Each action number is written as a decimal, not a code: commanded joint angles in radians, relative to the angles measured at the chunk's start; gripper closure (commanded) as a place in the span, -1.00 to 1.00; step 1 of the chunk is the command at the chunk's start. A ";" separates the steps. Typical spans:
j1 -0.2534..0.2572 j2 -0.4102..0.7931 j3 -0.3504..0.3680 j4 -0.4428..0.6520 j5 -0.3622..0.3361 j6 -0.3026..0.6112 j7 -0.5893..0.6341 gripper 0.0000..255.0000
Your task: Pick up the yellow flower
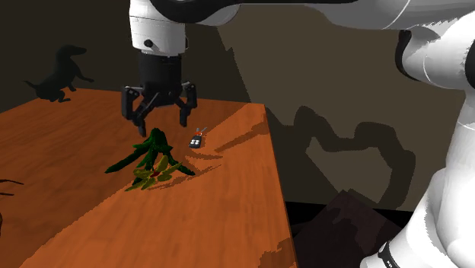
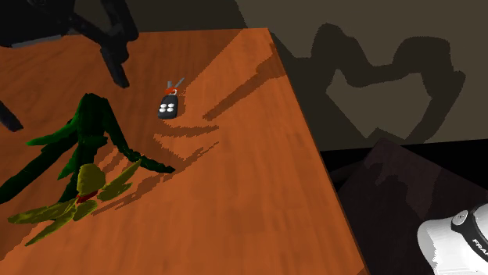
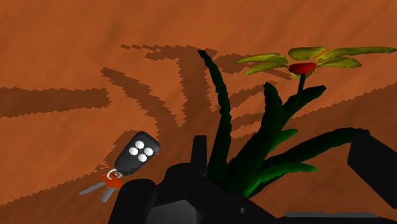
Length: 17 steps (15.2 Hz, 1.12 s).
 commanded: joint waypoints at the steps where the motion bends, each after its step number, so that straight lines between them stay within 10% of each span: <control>1: 0.030 0.065 0.000 0.086 -0.030 -0.025 0.028 -1.00; 10: 0.017 0.051 -0.003 -0.036 -0.024 0.083 0.021 -1.00; 11: 0.016 0.049 -0.003 -0.039 -0.023 0.085 0.021 1.00; 17: 0.016 0.051 -0.003 -0.037 -0.024 0.084 0.021 1.00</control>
